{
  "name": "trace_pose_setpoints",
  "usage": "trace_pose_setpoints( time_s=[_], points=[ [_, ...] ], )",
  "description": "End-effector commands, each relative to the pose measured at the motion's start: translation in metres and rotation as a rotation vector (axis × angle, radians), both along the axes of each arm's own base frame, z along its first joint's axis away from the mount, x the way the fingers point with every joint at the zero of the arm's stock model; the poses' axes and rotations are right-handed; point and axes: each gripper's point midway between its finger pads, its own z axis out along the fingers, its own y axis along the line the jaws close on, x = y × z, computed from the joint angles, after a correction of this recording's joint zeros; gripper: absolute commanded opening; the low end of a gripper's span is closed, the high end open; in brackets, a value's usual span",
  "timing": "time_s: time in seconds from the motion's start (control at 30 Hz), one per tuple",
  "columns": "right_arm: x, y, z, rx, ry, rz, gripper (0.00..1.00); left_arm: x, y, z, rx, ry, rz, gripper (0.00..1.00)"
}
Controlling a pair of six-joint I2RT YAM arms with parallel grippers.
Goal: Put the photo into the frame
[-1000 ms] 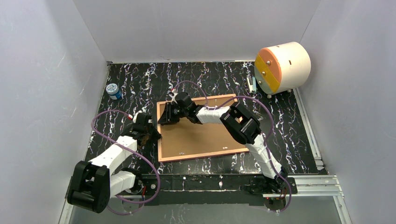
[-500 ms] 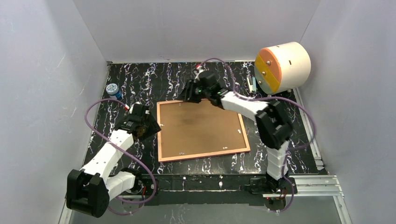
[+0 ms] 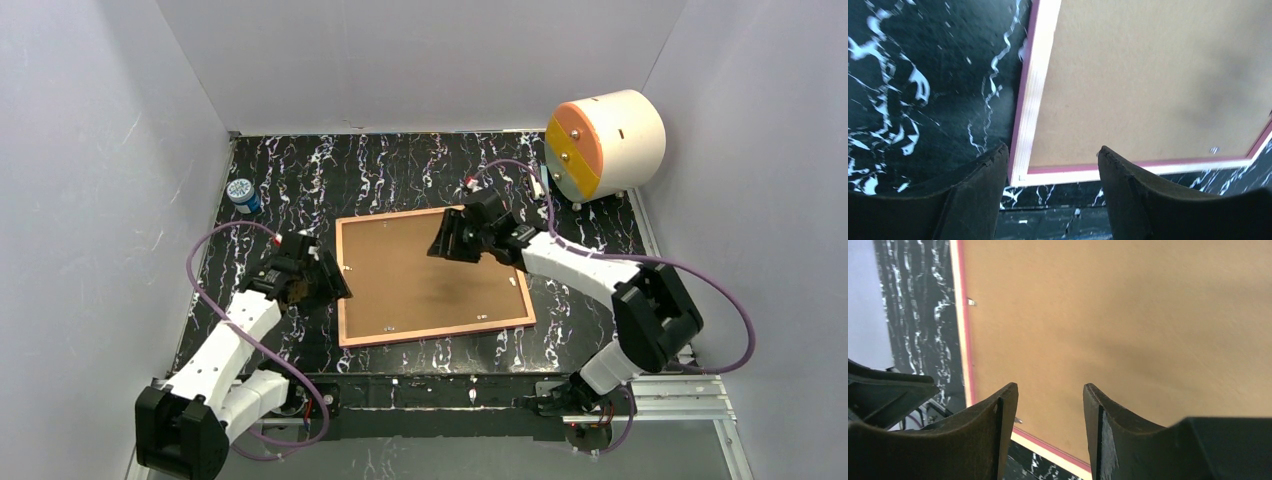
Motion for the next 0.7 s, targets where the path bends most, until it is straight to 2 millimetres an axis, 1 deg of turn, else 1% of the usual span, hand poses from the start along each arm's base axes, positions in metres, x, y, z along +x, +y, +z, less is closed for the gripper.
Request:
trace_pose_setpoints(
  time_s=[0.0, 0.03, 0.13, 0.3, 0.4, 0.53, 0.67],
  points=[
    [-0.001, -0.035, 0.016, -0.045, -0.043, -0.083, 0.60, -0.029, -0.023, -0.008, -0.068, 0.067, -0.087, 0.64],
    [0.000, -0.047, 0.012, -0.070, -0.045, -0.115, 0.62, -0.031, -0.031, -0.008, -0.075, 0.060, -0.113, 0.64],
    [0.002, -0.070, 0.007, -0.078, -0.034, -0.169, 0.64, -0.044, -0.056, -0.014, -0.088, 0.071, -0.216, 0.65],
    [0.004, -0.096, -0.003, -0.083, -0.006, -0.226, 0.64, -0.068, -0.095, -0.025, -0.082, 0.092, -0.373, 0.68],
    [0.009, -0.111, -0.008, -0.097, 0.008, -0.265, 0.64, -0.082, -0.112, -0.035, -0.095, 0.109, -0.438, 0.73],
    [0.012, -0.121, -0.011, -0.080, 0.029, -0.279, 0.65, -0.090, -0.109, -0.052, -0.061, 0.138, -0.432, 0.76],
    [0.022, -0.126, -0.010, -0.069, 0.018, -0.292, 0.64, -0.088, -0.103, -0.062, -0.033, 0.136, -0.395, 0.77]
  ],
)
